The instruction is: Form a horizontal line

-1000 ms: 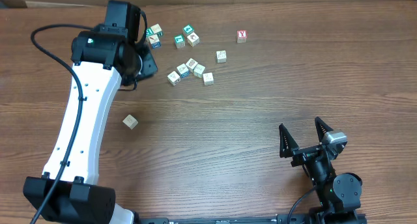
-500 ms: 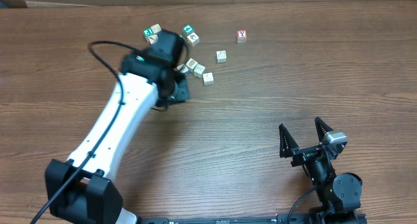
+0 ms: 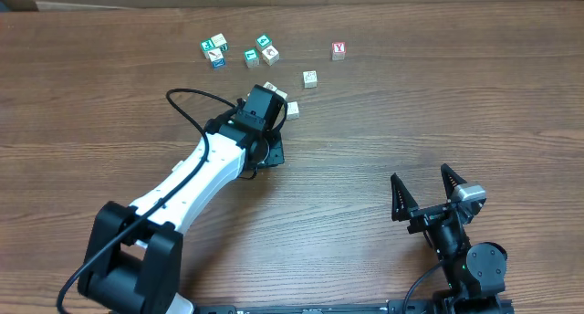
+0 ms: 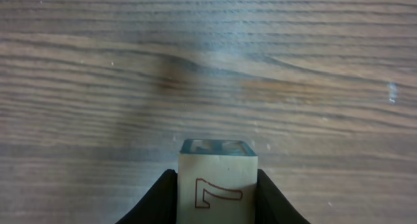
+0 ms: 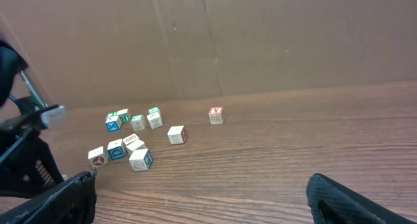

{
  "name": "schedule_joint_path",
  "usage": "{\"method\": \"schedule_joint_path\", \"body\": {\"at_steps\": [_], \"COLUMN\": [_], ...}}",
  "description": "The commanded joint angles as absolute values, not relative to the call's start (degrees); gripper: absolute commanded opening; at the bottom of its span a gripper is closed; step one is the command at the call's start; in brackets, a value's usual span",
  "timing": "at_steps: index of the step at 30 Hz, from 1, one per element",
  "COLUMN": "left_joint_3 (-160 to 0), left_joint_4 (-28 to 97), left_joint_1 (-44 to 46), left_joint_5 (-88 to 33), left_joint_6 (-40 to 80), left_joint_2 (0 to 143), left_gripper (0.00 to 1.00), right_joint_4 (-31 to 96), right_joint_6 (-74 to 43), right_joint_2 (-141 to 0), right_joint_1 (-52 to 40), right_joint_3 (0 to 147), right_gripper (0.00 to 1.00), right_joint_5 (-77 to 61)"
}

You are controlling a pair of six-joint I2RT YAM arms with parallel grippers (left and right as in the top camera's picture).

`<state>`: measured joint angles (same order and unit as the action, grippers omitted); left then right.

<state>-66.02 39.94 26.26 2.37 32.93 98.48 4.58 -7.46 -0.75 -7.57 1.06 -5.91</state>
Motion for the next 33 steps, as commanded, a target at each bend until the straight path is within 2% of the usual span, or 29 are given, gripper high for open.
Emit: {"method": "schedule_joint_path", "body": {"at_steps": [1,14,33], "left_joint_3": [-65.3,-65.3,-65.3], "left_joint_4": [37.9,32.9,29.6], "left_joint_1": [26.3,26.3,26.3], "left_joint_5": [5.4,11.0,11.1], "left_joint_6": [33.8,33.6,29.7], "left_joint_2": [102.3,107.8,109.0], "left_gripper": [0.24,0.26,0.30], "right_joint_4": [4.4,4.4,4.4], "right_joint_6": [-7.6,-7.6,-7.6], "right_joint_2": [-0.4,-0.4,-0.4], "right_joint_1": [-7.4,-7.4,-7.4], "right_joint_3": [0.5,0.5,0.5], "right_gripper": [1.00,1.00,1.00], "right_joint_5": [-5.5,-5.5,-5.5]}}
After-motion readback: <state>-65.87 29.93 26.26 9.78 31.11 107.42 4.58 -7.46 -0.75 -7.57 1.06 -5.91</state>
